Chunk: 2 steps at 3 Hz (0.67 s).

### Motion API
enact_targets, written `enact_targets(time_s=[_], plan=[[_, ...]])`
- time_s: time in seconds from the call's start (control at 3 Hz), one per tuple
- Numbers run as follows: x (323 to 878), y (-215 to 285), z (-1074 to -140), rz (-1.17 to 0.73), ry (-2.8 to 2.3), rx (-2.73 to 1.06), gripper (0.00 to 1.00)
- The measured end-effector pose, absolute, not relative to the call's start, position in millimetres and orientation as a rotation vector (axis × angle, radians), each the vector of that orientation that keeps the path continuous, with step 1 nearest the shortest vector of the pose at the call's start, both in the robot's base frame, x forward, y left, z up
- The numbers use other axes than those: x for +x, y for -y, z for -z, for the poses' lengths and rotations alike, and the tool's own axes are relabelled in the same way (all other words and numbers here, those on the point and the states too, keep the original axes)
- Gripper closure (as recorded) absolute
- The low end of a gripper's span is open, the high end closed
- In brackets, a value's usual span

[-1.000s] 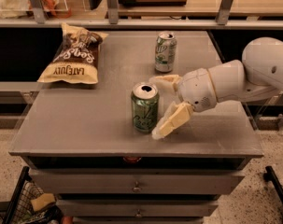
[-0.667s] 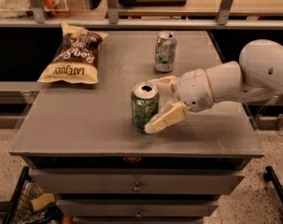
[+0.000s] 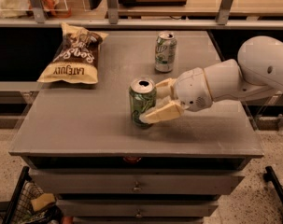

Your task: Move green can near brown chip bag

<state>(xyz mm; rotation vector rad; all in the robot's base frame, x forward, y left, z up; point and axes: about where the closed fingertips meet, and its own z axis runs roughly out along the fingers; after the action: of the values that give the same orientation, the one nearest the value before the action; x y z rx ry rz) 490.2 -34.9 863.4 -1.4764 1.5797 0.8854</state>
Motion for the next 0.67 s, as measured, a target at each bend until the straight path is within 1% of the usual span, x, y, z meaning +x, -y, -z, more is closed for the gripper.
enact_targets(time_s=[0.33, 0.67], plan=[[494, 38, -870, -0.871, -1.597, -1.485, 0.92], [502, 46, -890, -0.821, -1.595, -1.504, 1.00]])
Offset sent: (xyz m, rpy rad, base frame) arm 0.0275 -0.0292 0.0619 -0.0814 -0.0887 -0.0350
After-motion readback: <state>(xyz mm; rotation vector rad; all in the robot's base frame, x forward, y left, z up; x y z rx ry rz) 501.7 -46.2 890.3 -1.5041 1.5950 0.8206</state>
